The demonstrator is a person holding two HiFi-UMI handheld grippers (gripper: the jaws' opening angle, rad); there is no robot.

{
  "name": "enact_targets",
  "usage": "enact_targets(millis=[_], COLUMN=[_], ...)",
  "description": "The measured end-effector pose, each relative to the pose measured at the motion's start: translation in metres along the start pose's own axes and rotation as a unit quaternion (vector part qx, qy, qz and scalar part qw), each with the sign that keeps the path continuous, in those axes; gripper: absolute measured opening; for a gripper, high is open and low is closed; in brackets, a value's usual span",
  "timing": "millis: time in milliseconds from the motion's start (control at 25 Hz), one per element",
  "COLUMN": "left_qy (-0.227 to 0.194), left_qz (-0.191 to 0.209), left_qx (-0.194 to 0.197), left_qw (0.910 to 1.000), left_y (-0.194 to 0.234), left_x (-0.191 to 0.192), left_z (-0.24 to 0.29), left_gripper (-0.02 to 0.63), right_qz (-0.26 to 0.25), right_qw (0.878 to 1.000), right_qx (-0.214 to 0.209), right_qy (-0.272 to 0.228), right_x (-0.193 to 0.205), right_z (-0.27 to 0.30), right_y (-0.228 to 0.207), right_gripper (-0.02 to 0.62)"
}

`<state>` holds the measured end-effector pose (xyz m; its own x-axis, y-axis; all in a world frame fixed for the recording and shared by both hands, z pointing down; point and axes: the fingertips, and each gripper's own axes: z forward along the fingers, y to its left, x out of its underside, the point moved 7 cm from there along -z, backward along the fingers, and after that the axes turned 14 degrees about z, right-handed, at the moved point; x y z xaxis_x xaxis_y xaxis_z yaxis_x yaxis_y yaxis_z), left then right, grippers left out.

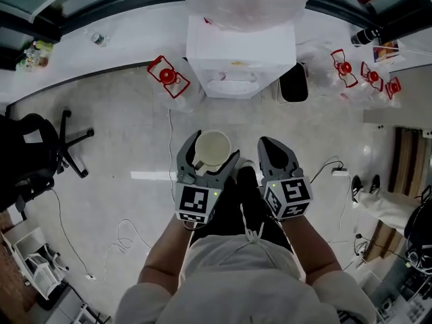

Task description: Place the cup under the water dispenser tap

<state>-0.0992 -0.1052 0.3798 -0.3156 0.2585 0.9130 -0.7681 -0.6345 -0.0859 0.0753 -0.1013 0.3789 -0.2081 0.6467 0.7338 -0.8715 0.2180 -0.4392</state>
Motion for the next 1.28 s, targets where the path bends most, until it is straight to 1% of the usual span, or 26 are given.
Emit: enact_targets(millis=[80, 320, 480, 680, 800, 920, 1040, 1200, 1280], left_qy=[0.006, 0.016, 0.03, 0.033, 0.032, 0.031, 0.029, 0.028, 0.026], left_qz=[0.006, -0.019, -0.033, -0.03, -0.031, -0.032, -0.027, -0.024, -0.022], left_qx=[-0.005, -0.027, -0.031, -0.035, -0.041, -0.049, -0.056, -0.062, -0.067], left_qw=[1.0, 0.9993, 0.9985, 0.9984, 0.9982, 0.9978, 0.9976, 0.9974, 0.9972], left_y=[0.001, 0.004, 0.002, 0.009, 0.017, 0.026, 0.035, 0.044, 0.048], left_x=[0.012, 0.065, 0.106, 0.147, 0.174, 0.199, 0.218, 0.238, 0.243], left_z=[0.01, 0.052, 0.083, 0.126, 0.151, 0.174, 0.195, 0.219, 0.23], left_gripper=[0.445, 0.445, 0.445, 0.445, 0.445, 0.445, 0.445, 0.445, 0.445], right_qz=[-0.005, -0.025, -0.04, -0.065, -0.072, -0.079, -0.084, -0.089, -0.103], right_qw=[1.0, 0.999, 0.999, 0.997, 0.997, 0.996, 0.995, 0.995, 0.994], right_qx=[-0.001, -0.006, -0.009, -0.021, -0.026, -0.028, -0.031, -0.043, -0.039], right_qy=[0.007, 0.024, 0.034, 0.034, 0.03, 0.038, 0.038, 0.011, 0.017], right_x=[0.004, 0.029, 0.053, 0.078, 0.095, 0.113, 0.125, 0.126, 0.131], right_z=[0.012, 0.052, 0.08, 0.123, 0.151, 0.174, 0.194, 0.215, 0.22], right_y=[-0.008, -0.045, -0.068, -0.093, -0.106, -0.118, -0.127, -0.133, -0.139], right_gripper=[0.029, 0.029, 0.028, 0.028, 0.028, 0.029, 0.028, 0.028, 0.029])
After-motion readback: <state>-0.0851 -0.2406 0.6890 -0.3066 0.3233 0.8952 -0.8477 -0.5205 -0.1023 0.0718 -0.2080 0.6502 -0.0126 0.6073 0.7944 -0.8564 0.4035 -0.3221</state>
